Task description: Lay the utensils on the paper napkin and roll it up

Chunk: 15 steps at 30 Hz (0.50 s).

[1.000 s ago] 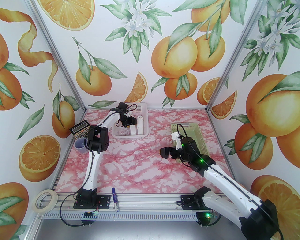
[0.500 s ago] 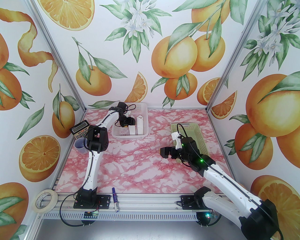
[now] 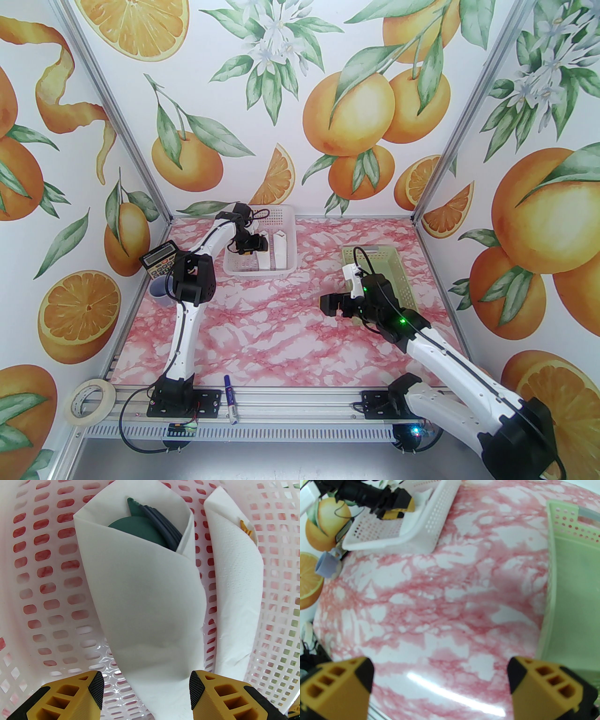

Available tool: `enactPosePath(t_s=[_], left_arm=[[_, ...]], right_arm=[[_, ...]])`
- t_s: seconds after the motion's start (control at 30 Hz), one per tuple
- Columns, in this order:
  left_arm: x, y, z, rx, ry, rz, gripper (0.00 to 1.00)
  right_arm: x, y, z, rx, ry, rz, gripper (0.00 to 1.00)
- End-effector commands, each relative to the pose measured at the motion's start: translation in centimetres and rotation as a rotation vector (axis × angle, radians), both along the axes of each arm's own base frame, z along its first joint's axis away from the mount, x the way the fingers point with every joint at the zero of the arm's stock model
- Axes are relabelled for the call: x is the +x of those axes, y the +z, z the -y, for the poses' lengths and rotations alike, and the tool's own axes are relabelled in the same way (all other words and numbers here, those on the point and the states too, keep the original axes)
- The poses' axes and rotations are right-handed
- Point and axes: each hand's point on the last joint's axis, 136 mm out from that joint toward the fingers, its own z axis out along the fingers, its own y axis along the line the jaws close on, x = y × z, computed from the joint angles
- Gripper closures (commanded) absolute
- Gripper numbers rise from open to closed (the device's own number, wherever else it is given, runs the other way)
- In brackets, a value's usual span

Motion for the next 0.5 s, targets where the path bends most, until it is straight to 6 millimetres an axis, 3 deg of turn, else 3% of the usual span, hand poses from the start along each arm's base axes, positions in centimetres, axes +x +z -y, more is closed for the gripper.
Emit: enactPosePath(t_s=[0.0, 0.47], left_arm=[[0.8, 4.2, 0.4, -0.047, -0.01, 0.08, 0.36], [0.8, 2.4, 1.5, -0.08, -0.019, 0.045, 0.38]], right_arm=[[0.8, 1.7, -0.1, 0.016, -0.01, 0.041, 0.0], [0.8, 1.6, 0.0, 0.009, -0.012, 0.04, 0.0]])
